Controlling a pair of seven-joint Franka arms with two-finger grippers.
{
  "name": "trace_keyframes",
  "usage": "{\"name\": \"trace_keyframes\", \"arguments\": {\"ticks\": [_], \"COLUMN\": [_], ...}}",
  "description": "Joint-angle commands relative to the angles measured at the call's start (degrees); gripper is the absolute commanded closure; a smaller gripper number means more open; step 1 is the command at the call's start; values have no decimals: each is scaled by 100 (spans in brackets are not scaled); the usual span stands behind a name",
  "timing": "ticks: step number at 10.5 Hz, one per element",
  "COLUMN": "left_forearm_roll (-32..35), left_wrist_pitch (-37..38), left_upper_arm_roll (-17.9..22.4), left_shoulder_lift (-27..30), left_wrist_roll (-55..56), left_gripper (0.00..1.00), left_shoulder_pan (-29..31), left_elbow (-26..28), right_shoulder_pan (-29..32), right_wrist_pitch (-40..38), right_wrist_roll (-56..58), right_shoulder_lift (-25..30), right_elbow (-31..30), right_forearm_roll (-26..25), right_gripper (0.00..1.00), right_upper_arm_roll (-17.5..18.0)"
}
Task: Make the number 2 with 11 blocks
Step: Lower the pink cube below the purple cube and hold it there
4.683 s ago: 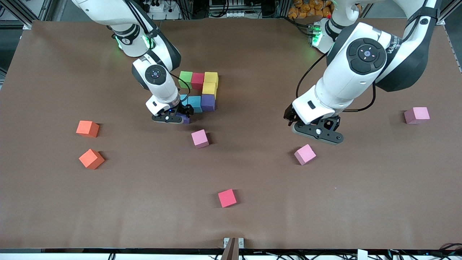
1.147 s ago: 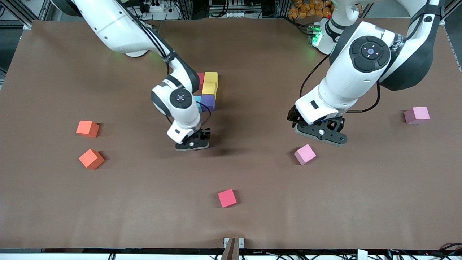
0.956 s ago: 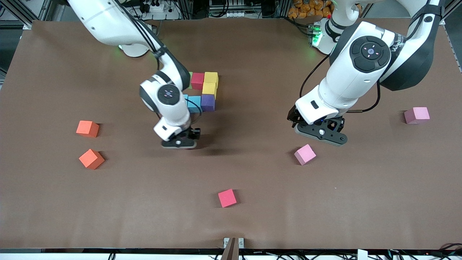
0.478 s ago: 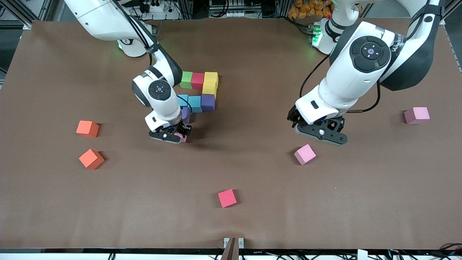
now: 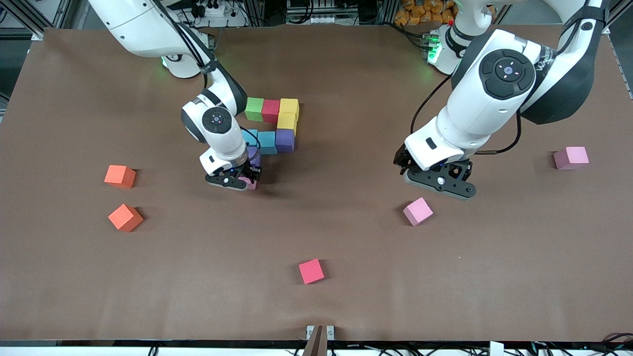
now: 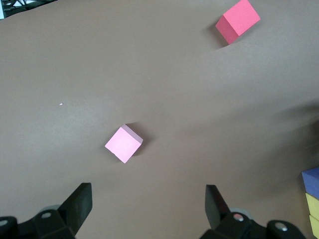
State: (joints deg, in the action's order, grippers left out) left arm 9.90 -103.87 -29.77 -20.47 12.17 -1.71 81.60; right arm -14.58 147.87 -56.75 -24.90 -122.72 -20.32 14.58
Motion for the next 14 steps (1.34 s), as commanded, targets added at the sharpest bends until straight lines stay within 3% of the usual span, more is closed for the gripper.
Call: {"name": "trace_keyframes", "arguments": {"ticks": [1,14], "left_forearm_roll": [74,74], "left_wrist_pitch": [104,104], "left_upper_arm_roll": [-11,16], "left_shoulder_lift": [78,87], "left_wrist_roll": [-110,-198], "left_gripper": [0,0], "left_shoulder_pan": [22,39], "left_elbow": [-3,-3], "right_shoulder_pan": [8,-124], "right_wrist_pitch": [-65,-57], "right_wrist_roll": [41,585], "right_shoulder_lift": [143,134], "right_elbow": [-164,-155], "right_forearm_roll": [-7,-200], "right_gripper": [100,100], "right_upper_arm_roll": [36,36]}}
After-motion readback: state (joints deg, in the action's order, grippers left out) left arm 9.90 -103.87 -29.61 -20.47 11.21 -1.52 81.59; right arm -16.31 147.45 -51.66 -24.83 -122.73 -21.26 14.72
